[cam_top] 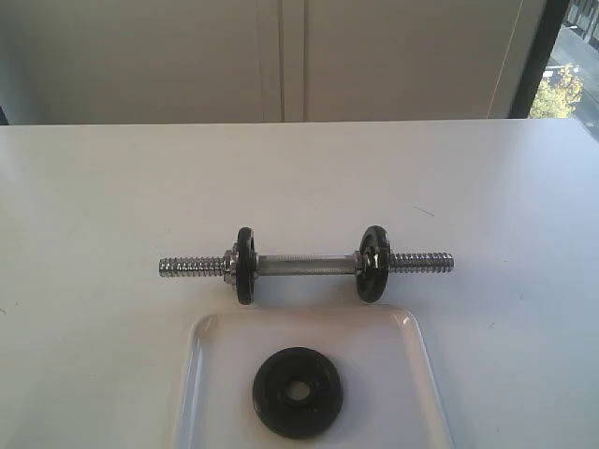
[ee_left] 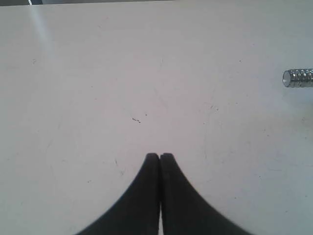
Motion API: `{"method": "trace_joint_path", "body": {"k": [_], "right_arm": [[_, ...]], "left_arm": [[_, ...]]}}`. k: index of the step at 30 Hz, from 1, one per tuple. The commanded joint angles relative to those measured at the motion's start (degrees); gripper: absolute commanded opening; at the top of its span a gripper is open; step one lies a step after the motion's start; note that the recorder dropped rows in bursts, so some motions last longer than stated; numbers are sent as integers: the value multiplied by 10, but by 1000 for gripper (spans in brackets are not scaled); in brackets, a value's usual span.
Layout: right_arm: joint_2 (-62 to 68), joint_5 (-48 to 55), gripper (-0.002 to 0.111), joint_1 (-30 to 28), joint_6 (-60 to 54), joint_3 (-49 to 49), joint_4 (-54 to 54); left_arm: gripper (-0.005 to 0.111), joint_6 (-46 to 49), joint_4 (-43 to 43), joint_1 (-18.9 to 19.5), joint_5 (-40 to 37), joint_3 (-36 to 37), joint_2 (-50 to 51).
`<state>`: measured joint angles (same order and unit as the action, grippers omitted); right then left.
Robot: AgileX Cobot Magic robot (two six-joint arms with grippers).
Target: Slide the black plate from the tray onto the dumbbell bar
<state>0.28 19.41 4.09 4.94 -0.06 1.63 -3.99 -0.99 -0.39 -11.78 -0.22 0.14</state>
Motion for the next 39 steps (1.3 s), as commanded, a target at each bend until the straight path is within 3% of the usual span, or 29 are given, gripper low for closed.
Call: {"method": "trace_joint_path", "body": {"k": [1, 24, 39], "right_arm": [[-3, -2, 0, -2, 1, 1, 1], [-3, -2, 0, -1, 1, 1, 1], [-3, -2, 0, 28, 1, 1, 1]], "left_arm": [[0, -2, -3, -4, -2, 2, -1], [0, -2, -3, -4, -2, 2, -1], [0, -2, -3, -4, -2, 2, -1]]}}
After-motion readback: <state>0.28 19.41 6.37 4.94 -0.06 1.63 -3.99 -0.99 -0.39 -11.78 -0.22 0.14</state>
